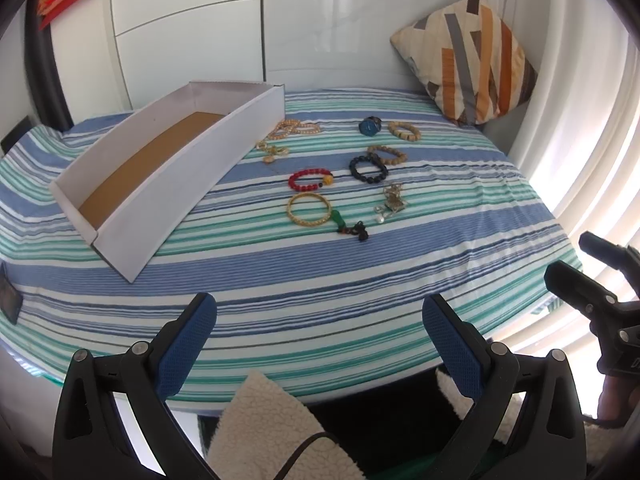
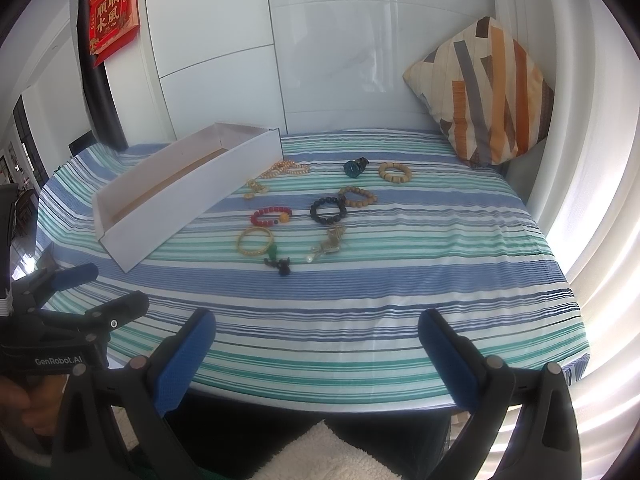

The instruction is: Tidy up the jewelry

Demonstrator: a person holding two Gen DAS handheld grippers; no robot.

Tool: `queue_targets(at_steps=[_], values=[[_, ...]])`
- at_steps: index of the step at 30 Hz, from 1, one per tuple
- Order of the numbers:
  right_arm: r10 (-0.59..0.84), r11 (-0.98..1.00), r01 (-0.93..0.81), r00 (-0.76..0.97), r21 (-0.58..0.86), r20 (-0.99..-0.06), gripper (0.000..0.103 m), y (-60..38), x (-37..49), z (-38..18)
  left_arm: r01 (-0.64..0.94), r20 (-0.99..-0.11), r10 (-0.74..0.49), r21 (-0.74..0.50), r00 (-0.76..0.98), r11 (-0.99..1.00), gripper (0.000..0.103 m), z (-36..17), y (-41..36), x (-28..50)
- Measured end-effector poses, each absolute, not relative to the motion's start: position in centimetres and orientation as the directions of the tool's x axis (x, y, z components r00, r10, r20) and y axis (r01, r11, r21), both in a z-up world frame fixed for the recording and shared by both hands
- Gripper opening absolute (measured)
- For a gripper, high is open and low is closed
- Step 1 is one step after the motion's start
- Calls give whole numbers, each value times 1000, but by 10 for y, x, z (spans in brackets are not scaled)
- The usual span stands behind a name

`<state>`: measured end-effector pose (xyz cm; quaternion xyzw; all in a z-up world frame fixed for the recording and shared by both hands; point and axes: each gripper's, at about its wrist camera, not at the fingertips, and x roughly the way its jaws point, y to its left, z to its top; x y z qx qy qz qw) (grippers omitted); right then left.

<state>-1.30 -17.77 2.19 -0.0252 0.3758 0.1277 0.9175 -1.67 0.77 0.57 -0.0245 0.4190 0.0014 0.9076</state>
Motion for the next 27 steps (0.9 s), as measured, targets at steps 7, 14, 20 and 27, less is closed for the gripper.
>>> queue_targets(at_steps=[7,14,20,27], values=[[215,966,-253,687,49,-694,103,-178,-13,22,-22,-760,-18,-42,650,999,102,6,8,-16],[211,967,-251,694,43,-689,103,-178,-13,24,-24,-762,-17,-42,647,999,102,8,11,-14],[192,972,-231,706,35,-681,103,-183,-5,25,-19,-773,-6,-23,634,1000,102,4,10,-8],[178,974,-223,705,24,-686,103,-181,11,21,-19,-800,-4,-19,600,1000,102,-9,18,3]])
